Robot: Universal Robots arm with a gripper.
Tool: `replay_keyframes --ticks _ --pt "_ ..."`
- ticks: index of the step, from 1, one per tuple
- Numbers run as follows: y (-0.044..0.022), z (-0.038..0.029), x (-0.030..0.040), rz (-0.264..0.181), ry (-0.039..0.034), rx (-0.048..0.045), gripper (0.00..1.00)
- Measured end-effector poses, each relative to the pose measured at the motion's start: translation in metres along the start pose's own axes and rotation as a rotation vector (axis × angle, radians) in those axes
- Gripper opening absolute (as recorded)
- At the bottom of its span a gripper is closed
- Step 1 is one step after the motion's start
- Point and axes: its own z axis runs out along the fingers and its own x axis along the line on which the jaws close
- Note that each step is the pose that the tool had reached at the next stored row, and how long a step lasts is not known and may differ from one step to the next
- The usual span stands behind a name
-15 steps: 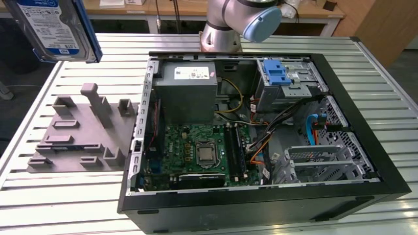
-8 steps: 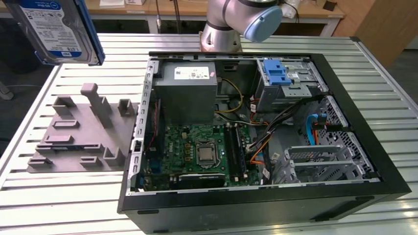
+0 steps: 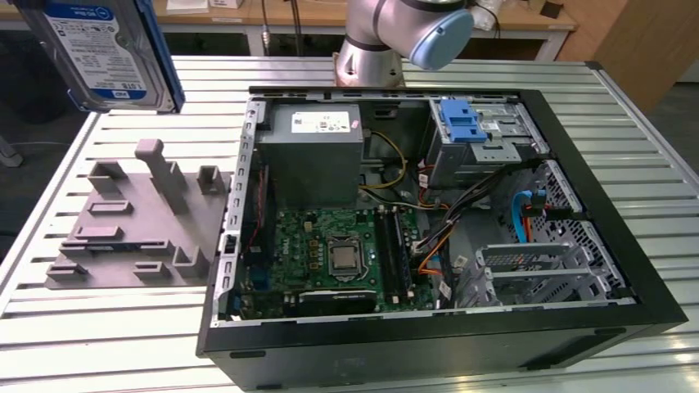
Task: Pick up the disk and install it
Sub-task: 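Pick up the disk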
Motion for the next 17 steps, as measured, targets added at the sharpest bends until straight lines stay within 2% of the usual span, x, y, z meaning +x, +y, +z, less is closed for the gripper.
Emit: replay_keyframes --ticks 11,17 --pt "-0.0228 -0.0007 0.0058 0.000 0.0004 -0.0053 0.36" --pt "-0.0357 -0.0011 0.0061 0.000 0.0004 -0.0068 0.36"
